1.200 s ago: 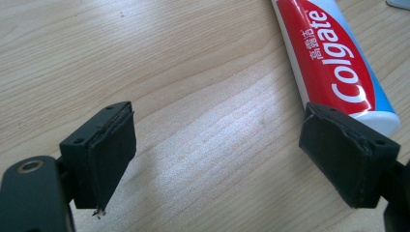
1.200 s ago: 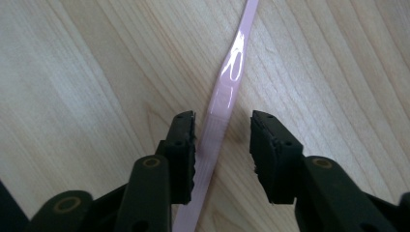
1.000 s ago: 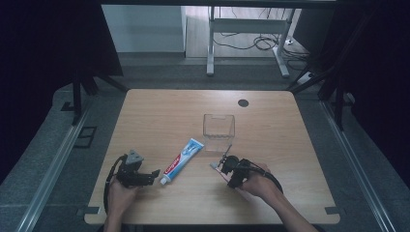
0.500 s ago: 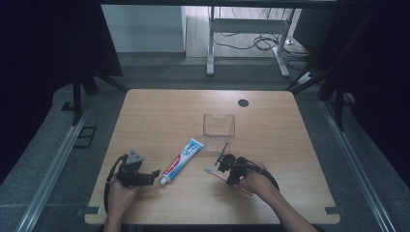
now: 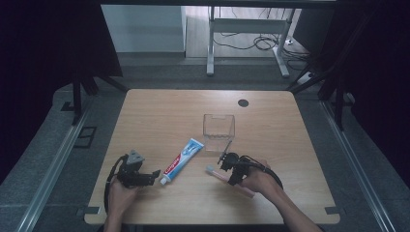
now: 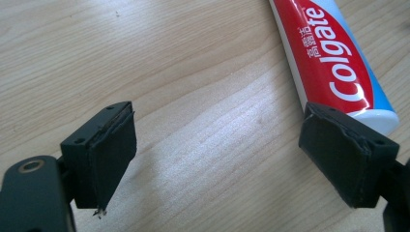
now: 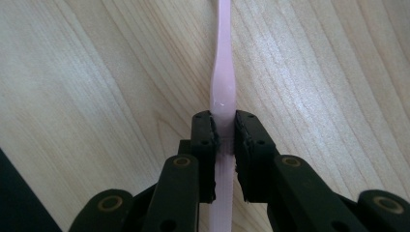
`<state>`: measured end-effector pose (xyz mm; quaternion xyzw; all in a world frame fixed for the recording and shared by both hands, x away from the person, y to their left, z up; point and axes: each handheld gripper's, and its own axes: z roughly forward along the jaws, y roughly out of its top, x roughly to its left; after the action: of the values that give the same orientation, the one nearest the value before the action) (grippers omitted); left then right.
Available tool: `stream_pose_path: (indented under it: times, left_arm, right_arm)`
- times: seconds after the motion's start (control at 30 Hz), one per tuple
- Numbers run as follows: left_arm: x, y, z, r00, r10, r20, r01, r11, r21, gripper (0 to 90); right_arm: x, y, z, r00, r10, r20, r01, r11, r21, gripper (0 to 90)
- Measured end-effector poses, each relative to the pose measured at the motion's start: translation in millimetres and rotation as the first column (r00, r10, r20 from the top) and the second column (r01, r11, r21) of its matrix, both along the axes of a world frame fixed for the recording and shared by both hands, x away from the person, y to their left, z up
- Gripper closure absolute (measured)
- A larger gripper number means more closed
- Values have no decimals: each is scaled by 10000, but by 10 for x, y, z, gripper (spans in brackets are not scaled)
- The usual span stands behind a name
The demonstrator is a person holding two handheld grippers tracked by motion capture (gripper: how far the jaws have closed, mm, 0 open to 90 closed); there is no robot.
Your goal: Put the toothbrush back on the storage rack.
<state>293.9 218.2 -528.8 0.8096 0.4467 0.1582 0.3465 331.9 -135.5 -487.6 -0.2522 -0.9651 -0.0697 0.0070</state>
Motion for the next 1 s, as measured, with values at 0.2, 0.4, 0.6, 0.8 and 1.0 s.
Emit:
stream_pose_path:
  times: [0.2, 0.4, 0.6, 0.8, 1.0]
  left_arm:
    - [-1, -6, 3, 10000, -8, 34, 8, 10000, 6, 135]
    - [2, -4, 2, 9999, -94, 45, 94, 9999, 67, 137]
    - [3, -11, -4, 9999, -110, 47, 109, 9998, 156, 136]
    - [4, -10, -7, 9999, -115, 62, 114, 9998, 150, 136]
    - [5, -20, -8, 9997, -208, 92, 205, 9995, 226, 136]
  right_arm:
    - [-8, -26, 74, 10000, -14, 46, 14, 9999, 156, 786]
    - [3, -44, 177, 9999, 154, -6, -154, 9994, 312, 786]
    - [19, -57, 283, 10000, 90, 26, -90, 9992, 377, 786]
    - [42, -76, 357, 10000, 79, -38, -77, 9987, 498, 786]
    - [76, -109, 468, 9999, 62, 87, -66, 9986, 523, 786]
